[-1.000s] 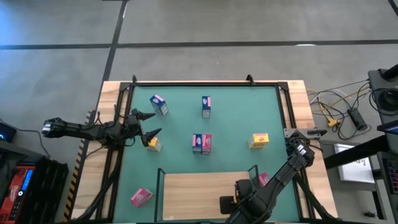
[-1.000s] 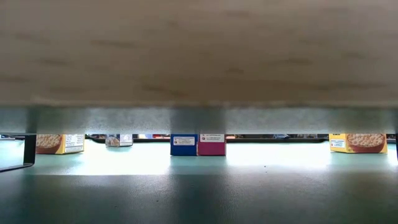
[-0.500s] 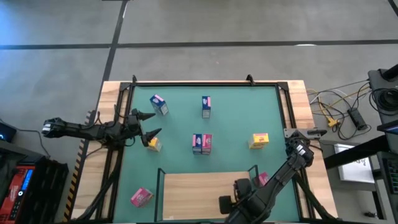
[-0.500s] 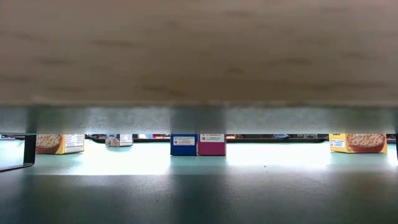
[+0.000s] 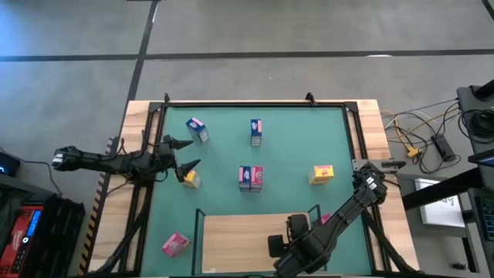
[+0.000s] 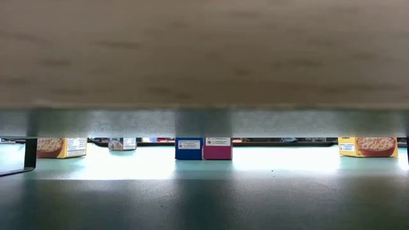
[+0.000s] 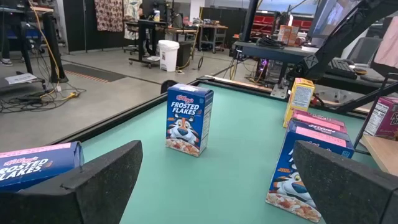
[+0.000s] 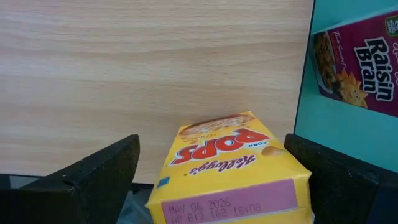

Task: Stack cereal on shelf
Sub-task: Put the top yellow cereal box on the shelf

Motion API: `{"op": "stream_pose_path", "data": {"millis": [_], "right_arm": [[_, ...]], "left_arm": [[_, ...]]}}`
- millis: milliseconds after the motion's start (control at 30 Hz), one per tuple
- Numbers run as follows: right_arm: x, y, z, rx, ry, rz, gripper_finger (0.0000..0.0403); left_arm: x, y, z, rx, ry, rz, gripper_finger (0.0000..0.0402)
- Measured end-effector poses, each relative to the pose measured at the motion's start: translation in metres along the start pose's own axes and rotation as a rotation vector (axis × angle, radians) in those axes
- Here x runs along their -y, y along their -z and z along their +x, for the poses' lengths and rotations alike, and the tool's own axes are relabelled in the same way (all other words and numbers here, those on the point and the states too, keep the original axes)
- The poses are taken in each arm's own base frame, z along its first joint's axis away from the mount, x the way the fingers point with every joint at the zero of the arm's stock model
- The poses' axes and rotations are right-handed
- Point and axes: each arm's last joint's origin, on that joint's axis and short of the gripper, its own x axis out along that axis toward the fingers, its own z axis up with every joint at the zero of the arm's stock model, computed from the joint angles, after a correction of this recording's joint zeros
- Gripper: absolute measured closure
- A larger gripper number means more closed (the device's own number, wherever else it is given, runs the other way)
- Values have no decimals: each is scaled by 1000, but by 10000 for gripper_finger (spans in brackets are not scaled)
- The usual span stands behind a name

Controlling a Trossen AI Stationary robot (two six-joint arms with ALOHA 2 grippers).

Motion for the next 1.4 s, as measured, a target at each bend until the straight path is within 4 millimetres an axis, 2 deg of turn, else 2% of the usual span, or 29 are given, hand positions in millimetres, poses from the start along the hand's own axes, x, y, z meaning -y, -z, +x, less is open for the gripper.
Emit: {"op": "stream_pose_path", "data": {"millis": [300, 700, 833, 1033, 1400], "right_arm": [[-6, -13, -4, 3, -12, 3, 16], [-2, -29, -11, 56, -43, -46, 16], [-2, -30, -9, 62, -35, -65, 16], [-4, -32, -9, 103, -50, -199, 16], [-9, -22, -6, 34, -107, -226, 16]], "left_arm": [[0, 0, 0, 0, 0, 0, 3], [0, 0, 0, -1, -1, 1, 3], [0, 0, 0, -2, -1, 2, 3], [0, 0, 0, -3, -1, 2, 3], [0, 0, 0, -3, -1, 2, 3]]}}
